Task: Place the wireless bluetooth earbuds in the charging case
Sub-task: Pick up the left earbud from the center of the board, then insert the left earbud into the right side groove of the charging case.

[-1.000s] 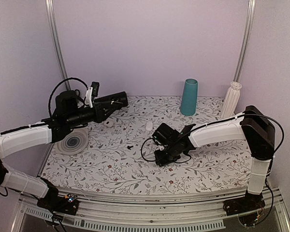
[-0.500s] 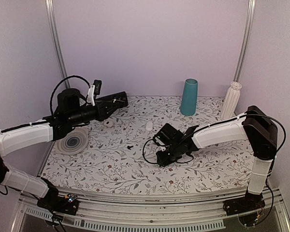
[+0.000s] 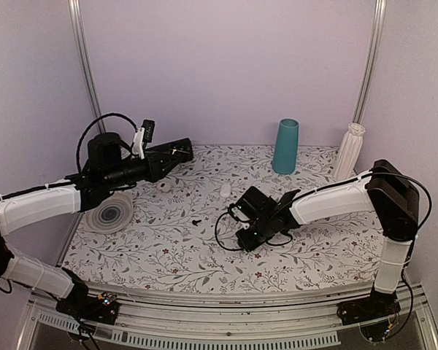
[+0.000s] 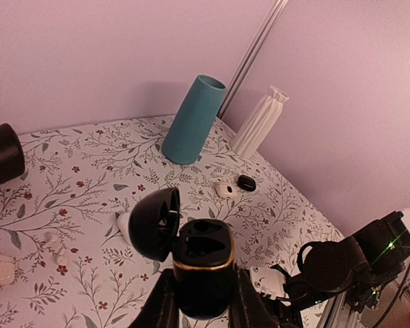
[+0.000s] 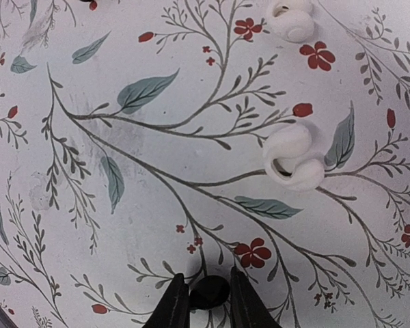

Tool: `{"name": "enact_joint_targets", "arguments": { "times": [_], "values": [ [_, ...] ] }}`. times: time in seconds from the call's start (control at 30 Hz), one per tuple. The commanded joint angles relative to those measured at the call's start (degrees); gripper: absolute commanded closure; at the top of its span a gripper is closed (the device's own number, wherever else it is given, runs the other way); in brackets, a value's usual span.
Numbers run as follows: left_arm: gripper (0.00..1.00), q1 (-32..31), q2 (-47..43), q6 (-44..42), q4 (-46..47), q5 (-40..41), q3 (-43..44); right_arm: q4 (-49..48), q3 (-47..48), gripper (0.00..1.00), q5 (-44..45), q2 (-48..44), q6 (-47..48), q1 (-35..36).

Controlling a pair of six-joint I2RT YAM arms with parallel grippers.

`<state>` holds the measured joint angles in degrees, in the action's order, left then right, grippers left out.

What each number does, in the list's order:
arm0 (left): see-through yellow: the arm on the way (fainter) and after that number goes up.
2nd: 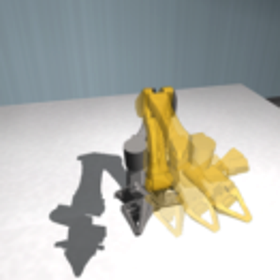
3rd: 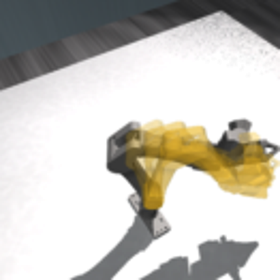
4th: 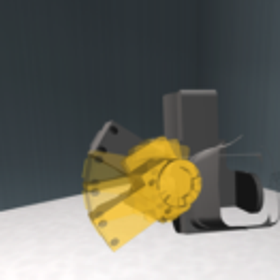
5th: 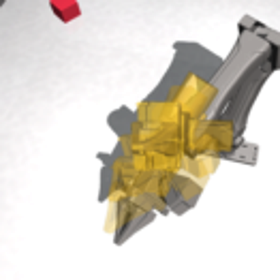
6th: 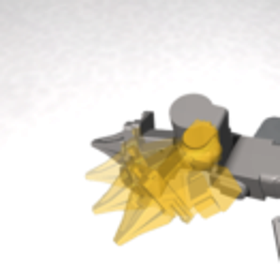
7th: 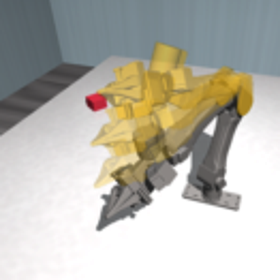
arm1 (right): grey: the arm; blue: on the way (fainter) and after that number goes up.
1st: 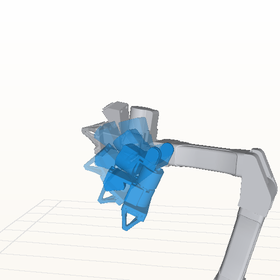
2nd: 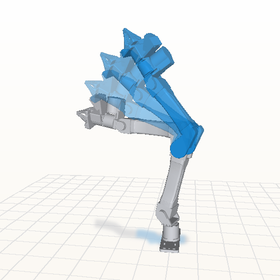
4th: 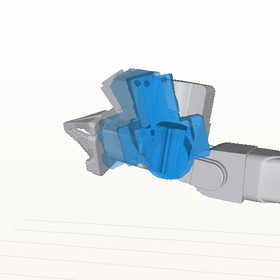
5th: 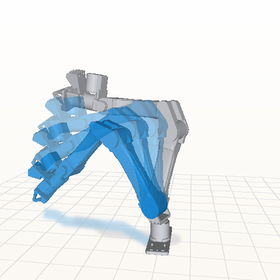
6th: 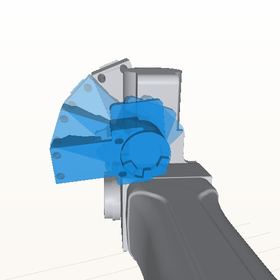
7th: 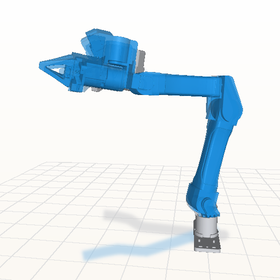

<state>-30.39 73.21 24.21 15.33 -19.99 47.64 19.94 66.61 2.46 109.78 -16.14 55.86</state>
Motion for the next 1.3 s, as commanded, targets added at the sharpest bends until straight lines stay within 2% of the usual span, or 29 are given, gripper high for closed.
{"name": "enact_joint_targets", "arguments": {
  "times": [0.0, 0.13, 0.17, 0.27, 0.53, 0.77, 1.03, 1.27],
  "values": [
    [1.0, -0.8, 0.0, -0.5, 0.2, 0.6, 0.9, -1.0, -0.7, 0.8, 0.1, -1.6, 2.1, 0.3],
    [1.0, -0.8, -0.1, -0.6, 0.2, 0.7, 0.6, -0.3, -0.8, 0.8, 0.6, -1.7, 1.7, 0.4],
    [1.0, -0.8, 0.0, -0.5, 0.2, 0.5, 0.6, -0.2, -0.8, 0.84, 0.7, -1.6, 1.4, 0.3],
    [1.0, -0.8, 0.1, -0.6, 0.3, 0.4, 0.5, 0.0, -1.0, 0.88, 1.1, -1.6, 0.7, 0.4],
    [1.0, -0.8, 1.4, 0.1, 0.6, 0.2, -0.1, -0.3, -0.9, 0.94, 3.4, -2.8, -2.5, 0.3],
    [1.0, -1.4, 3.5, 1.4, 1.3, -0.3, -0.7, -1.0, -0.3, 0.95, 6.2, -5.3, -4.7, 0.3],
    [1.0, -3.6, 6.8, 3.0, 4.1, -1.3, -1.0, -1.0, 2.2, 0.95, 13.5, -8.9, -5.8, 0.3],
    [1.0, -6.1, 8.7, 1.4, 8.1, -1.8, -1.3, 0.0, 10.2, 0.94, 20.4, -11.5, -3.6, 0.4]
  ]
}}
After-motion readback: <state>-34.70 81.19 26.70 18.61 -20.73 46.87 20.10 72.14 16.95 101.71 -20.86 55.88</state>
